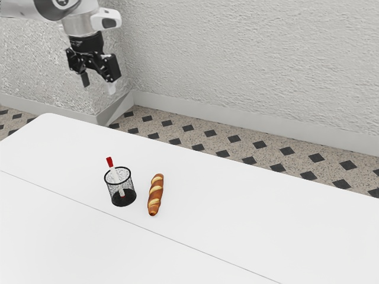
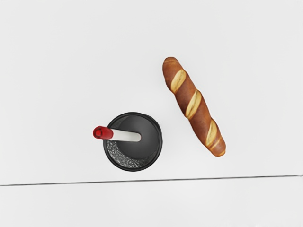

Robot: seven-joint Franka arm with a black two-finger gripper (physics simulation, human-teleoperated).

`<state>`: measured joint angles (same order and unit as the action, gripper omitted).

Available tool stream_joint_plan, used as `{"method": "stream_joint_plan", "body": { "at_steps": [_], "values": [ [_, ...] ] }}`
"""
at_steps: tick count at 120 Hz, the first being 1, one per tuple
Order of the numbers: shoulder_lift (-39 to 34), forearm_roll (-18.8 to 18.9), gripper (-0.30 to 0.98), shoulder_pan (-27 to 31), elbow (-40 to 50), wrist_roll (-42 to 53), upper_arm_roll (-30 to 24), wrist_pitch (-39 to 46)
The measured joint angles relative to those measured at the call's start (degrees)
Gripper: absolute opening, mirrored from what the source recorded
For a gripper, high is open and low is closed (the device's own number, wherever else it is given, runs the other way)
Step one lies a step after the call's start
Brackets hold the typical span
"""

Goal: Take the marker out of the pen holder and place it to the left of the pen holder.

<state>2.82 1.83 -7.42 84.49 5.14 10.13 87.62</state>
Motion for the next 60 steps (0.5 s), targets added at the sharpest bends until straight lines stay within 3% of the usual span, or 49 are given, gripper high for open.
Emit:
{"method": "stream_joint_plan", "body": {
  "at_steps": [18,40,60],
  "values": [
    [-0.03,0.06,0.69,-0.55,0.00,0.60,0.02,-0.05],
    [0.98,-4.02,0.69,2.38,-0.39,1.07,-0.17,0.18],
    [22.45,-5.89,0.68,10.28,-10.59,1.59,-0.65,2.62]
  ]
}}
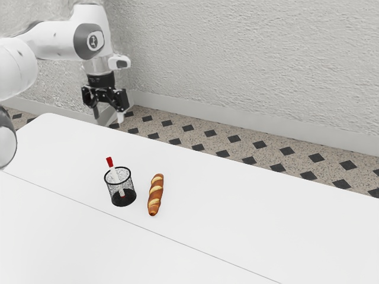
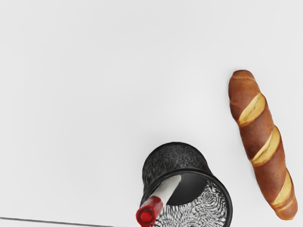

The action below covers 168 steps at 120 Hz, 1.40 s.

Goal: Take the marker out of the pen holder and place it to the left of the pen holder.

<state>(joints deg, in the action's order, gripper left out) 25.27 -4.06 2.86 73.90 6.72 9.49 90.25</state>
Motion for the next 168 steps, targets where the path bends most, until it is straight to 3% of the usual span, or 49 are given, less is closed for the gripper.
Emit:
{"method": "stream_joint_plan", "body": {
  "at_steps": [26,39,52,85,124,145,168],
  "values": [
    [9.04,-1.09,0.69,4.34,-1.37,-0.27,-0.04,1.34],
    [9.44,-5.61,0.69,5.26,-0.91,-1.98,-0.02,0.54],
    [9.34,-7.55,0.69,5.80,0.55,-3.72,0.61,-0.55],
    [2.09,-6.59,0.67,3.98,14.25,-8.69,1.17,4.12],
    [1.24,-9.63,0.64,1.65,18.01,-13.77,1.19,10.41],
    [0.52,-10.52,0.55,1.79,20.11,-15.87,1.76,12.17],
    [0.35,-10.81,0.34,1.80,20.38,-17.89,1.93,12.92]
  ]
}}
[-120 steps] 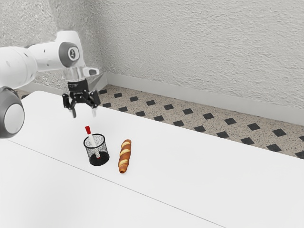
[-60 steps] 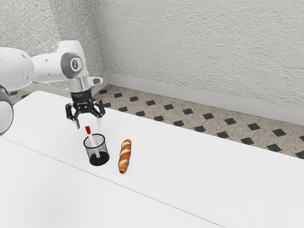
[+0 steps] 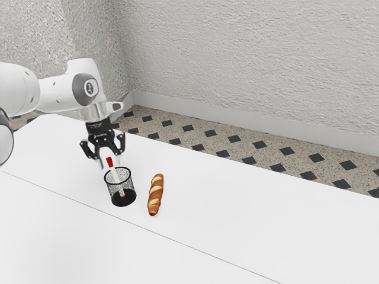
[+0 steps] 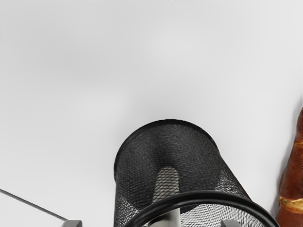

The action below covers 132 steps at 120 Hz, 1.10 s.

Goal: Take the marker out of the pen holder and place it to the left of the pen holder.

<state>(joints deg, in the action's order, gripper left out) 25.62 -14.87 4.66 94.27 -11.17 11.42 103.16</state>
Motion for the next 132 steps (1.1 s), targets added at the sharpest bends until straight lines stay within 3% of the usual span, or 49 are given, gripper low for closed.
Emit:
{"method": "stream_joint_plan", "body": {
  "at_steps": [51,76,94,114,132],
  "values": [
    [-0.18,-1.23,0.03,0.00,-0.05,-2.85,0.05,0.38],
    [-0.35,-0.98,-0.05,0.00,-0.34,-4.08,0.01,0.13],
    [-6.61,-0.29,-0.08,0.17,-0.86,-4.90,1.27,-1.68],
    [-13.40,4.57,-0.09,0.96,-6.90,-5.78,2.39,-5.98],
    [-8.02,11.73,-0.08,5.47,-10.44,-5.11,2.41,-8.71]
  ]
}}
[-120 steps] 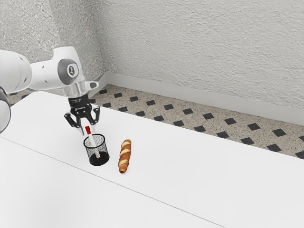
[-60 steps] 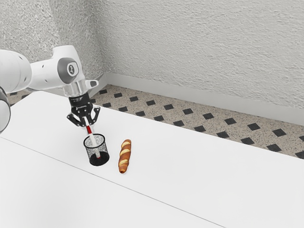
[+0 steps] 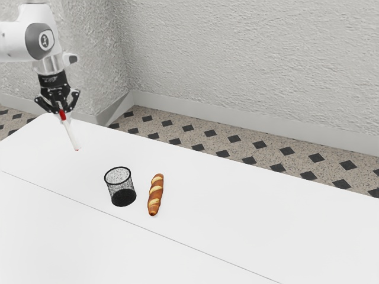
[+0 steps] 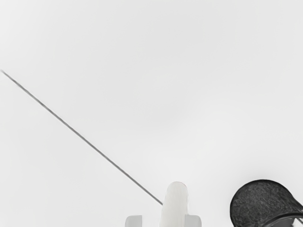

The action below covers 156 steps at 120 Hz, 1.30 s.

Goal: Take the marker out of the pen holder and place it to the left of the pen holder.

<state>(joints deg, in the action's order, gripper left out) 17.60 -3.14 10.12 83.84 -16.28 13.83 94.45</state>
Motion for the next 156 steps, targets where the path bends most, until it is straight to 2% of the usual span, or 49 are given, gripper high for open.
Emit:
{"method": "stream_joint_plan", "body": {
  "at_steps": [12,30,42,52,75,116,137,150,156],
  "values": [
    [3.74,8.08,-0.08,-0.12,-0.08,1.52,-0.39,-2.19],
    [10.76,22.04,-0.07,-5.10,-0.08,4.34,-0.70,-5.66],
    [14.97,27.78,-0.07,-5.64,-0.15,6.87,-0.74,-7.42],
    [17.66,30.67,-0.07,-5.79,-0.24,9.52,-0.79,-8.31],
    [20.99,32.97,-0.07,-5.53,-0.41,17.32,-3.09,-9.28],
    [22.67,33.54,-0.07,-5.40,-0.42,26.97,-4.47,-9.20],
    [22.64,32.09,0.31,-4.54,-0.41,30.42,-4.48,-9.34],
    [22.23,31.57,0.46,-4.60,-0.71,32.11,-4.71,-9.41],
    [21.56,30.05,0.51,-4.43,-2.08,32.97,-4.69,-9.47]
  ]
}}
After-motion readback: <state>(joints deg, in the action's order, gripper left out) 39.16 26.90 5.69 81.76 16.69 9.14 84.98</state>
